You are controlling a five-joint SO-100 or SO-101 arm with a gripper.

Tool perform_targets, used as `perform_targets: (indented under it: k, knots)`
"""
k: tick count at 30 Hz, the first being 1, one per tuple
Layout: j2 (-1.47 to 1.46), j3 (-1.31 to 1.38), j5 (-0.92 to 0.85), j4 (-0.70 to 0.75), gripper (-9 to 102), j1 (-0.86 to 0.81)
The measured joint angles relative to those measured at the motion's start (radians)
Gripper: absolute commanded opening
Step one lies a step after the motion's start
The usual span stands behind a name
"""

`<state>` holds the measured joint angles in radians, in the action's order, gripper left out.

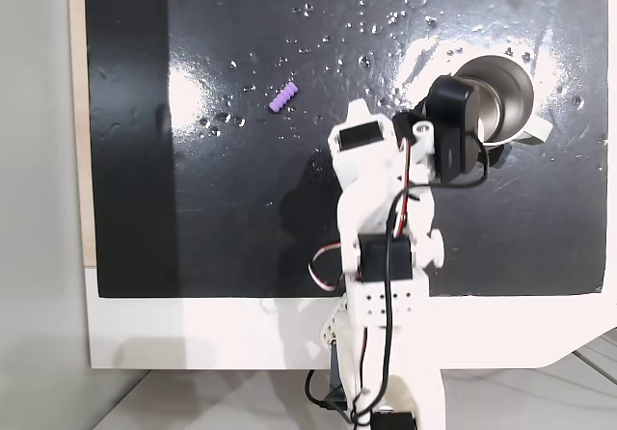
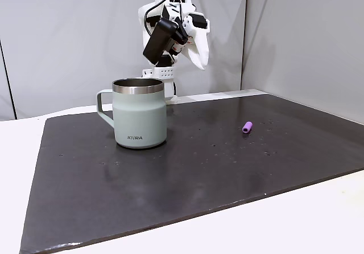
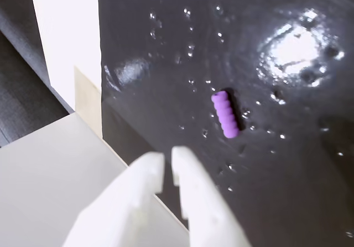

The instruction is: Grasp a pengrip and put it in the cup.

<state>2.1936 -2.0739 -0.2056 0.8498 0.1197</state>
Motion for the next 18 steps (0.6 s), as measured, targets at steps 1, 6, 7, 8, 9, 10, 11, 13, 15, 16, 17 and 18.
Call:
perform_targets:
  k: [1, 6, 7, 8, 9, 10, 11, 13, 15, 16, 17, 18]
  knots:
    - [-0.046, 0.044, -0.003, 0.005, 1, 0.000]
    - [-0.284, 0.267, -0.008, 0.054, 2, 0.023]
    - [-0.330, 0.311, -0.008, 0.067, 2, 0.026]
    - [-0.373, 0.356, -0.008, 0.081, 2, 0.029]
    - [-0.417, 0.400, -0.008, 0.097, 3, 0.035]
    - [-0.459, 0.442, -0.008, 0.112, 3, 0.041]
    - [-0.492, 0.479, -0.008, 0.126, 3, 0.048]
    - [-0.557, 0.548, -0.008, 0.152, 3, 0.063]
    - [-0.624, 0.630, -0.008, 0.193, 3, 0.083]
    - [-0.664, 0.676, -0.008, 0.224, 3, 0.094]
    - [-0.704, 0.727, -0.008, 0.262, 3, 0.106]
    - [-0.746, 0.779, -0.008, 0.299, 3, 0.118]
